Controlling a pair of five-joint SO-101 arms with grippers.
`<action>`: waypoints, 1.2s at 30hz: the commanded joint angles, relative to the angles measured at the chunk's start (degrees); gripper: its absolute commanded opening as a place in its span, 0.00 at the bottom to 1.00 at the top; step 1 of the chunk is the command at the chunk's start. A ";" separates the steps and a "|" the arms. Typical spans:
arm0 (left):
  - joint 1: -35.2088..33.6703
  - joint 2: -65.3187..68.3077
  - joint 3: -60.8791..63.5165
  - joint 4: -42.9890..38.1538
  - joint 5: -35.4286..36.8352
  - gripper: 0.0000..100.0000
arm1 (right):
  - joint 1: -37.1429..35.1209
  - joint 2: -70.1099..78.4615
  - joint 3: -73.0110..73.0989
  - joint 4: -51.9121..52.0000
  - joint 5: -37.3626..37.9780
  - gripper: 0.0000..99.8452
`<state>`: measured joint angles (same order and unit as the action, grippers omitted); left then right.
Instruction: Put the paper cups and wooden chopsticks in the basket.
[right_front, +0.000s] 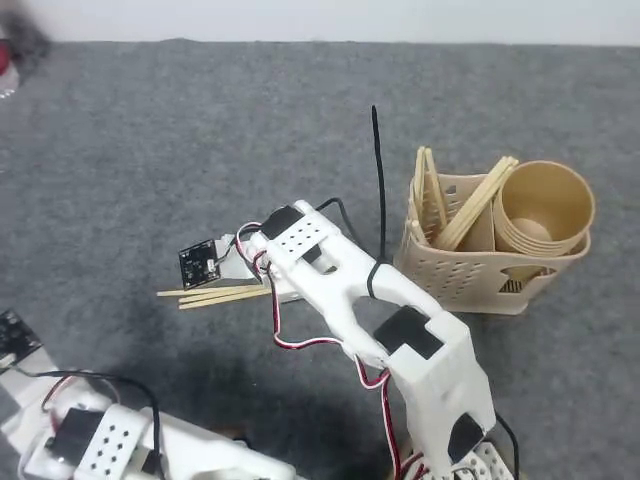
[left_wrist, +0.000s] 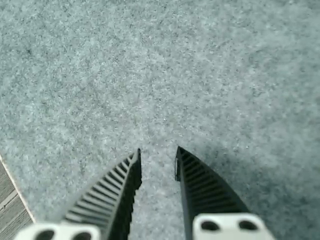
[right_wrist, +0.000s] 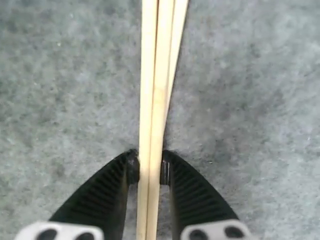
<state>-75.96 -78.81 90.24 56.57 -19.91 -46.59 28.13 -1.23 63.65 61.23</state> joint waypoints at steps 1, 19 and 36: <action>0.00 -0.53 -0.31 -1.14 -0.35 0.11 | 0.75 -5.67 -0.53 0.13 -3.16 0.01; -0.18 -0.62 -0.31 -1.14 -0.35 0.11 | 6.64 -41.36 -1.85 -1.80 -29.89 0.01; -0.44 -0.62 -0.31 -1.14 -0.44 0.11 | 36.62 -94.90 32.09 -24.40 -48.97 0.01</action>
<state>-75.96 -78.81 90.24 56.57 -19.91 -11.78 -61.63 16.62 49.41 12.70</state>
